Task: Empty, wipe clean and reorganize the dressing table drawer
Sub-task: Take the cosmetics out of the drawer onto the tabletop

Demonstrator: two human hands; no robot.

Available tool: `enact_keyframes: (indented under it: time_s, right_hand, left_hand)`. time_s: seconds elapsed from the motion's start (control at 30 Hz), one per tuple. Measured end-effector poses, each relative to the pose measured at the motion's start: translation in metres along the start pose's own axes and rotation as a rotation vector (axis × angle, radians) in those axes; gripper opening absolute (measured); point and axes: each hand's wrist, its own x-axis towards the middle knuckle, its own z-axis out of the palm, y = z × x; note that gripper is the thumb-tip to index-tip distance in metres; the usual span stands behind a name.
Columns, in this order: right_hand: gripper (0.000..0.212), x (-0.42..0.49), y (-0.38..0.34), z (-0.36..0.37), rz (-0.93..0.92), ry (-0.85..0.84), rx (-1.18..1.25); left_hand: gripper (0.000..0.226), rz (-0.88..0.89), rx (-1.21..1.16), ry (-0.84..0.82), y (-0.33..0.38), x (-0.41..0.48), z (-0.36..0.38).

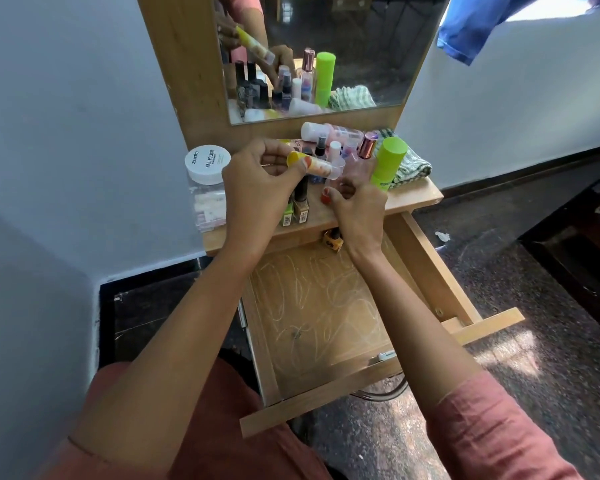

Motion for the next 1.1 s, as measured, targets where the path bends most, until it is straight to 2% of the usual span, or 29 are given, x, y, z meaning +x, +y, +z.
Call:
enact_keyframes:
  time_s: [0.27, 0.4, 0.47, 0.6, 0.7, 0.8, 0.93, 1.1]
  right_hand:
    - [0.031, -0.003, -0.003, -0.004, 0.086, -0.063, 0.001]
    - [0.025, -0.009, -0.009, -0.023, 0.129, -0.068, 0.047]
    - [0.027, -0.011, -0.013, -0.037, 0.229, -0.144, 0.164]
    - [0.024, -0.011, -0.025, -0.058, 0.489, -0.364, 0.662]
    - [0.015, -0.008, -0.030, -0.060, 0.611, -0.373, 0.896]
    - [0.014, -0.005, -0.032, -0.058, 0.685, -0.318, 1.023]
    - [0.009, -0.002, -0.032, -0.055, 0.633, -0.276, 1.018]
    - [0.003, -0.003, -0.031, -0.058, 0.316, -0.225, 0.819]
  left_hand:
    - [0.015, -0.024, -0.011, 0.001, 0.002, -0.003, 0.000]
    - [0.015, -0.038, -0.041, -0.001, 0.002, -0.005, 0.000]
    - [0.015, -0.051, -0.057, -0.005, 0.001, -0.006, 0.001]
    - [0.014, -0.070, -0.079, -0.030, 0.000, -0.012, 0.004]
    - [0.018, -0.052, -0.078, -0.062, 0.000, -0.018, 0.007]
    - [0.019, -0.037, -0.083, -0.110, 0.001, -0.024, 0.010]
    - [0.021, -0.023, -0.047, -0.194, 0.003, -0.032, 0.015]
    - [0.016, -0.023, 0.043, -0.243, 0.001, -0.031, 0.019]
